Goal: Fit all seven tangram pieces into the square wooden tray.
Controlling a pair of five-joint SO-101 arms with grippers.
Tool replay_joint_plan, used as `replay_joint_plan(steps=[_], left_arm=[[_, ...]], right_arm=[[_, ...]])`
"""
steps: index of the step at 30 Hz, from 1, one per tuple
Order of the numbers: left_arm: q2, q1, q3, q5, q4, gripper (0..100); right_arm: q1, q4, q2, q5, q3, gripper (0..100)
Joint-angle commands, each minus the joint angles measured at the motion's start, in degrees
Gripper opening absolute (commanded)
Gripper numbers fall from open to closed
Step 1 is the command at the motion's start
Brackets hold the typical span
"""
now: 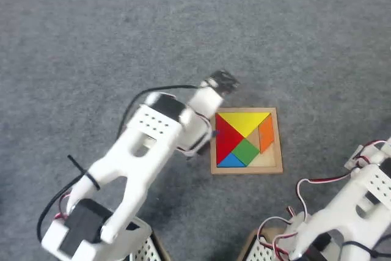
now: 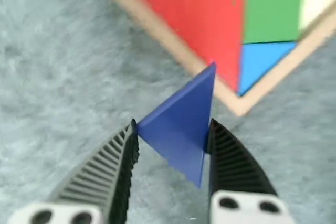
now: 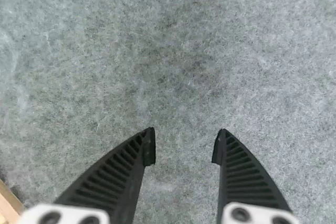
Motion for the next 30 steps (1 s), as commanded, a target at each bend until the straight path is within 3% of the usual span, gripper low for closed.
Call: replay_joint_plan(steps=[1,7,17,24,30], left_arm=[[-2.90,5.36,-3.03,3.34,-1.85,13],[-1.05,11.25,-6.64,8.88,-5.36,13],[18.99,19.60,-17.45,11.08,-8.62,13],[20.22,20.04,-19.03,12.13,-8.70,14],[20.31,19.78,-18.95,12.13,-10.29,23]], right_arm=[[-0.40,-0.40,-0.22,0.88,-1.58,18.7],[-0.40,-0.40,-0.22,0.88,-1.58,18.7],[-0.40,-0.31,-0.22,0.88,-1.58,18.7],[-0.57,-0.31,-0.22,0.88,-1.58,18.7],[-0.66,0.13,-0.22,0.88,-1.67,18.7]])
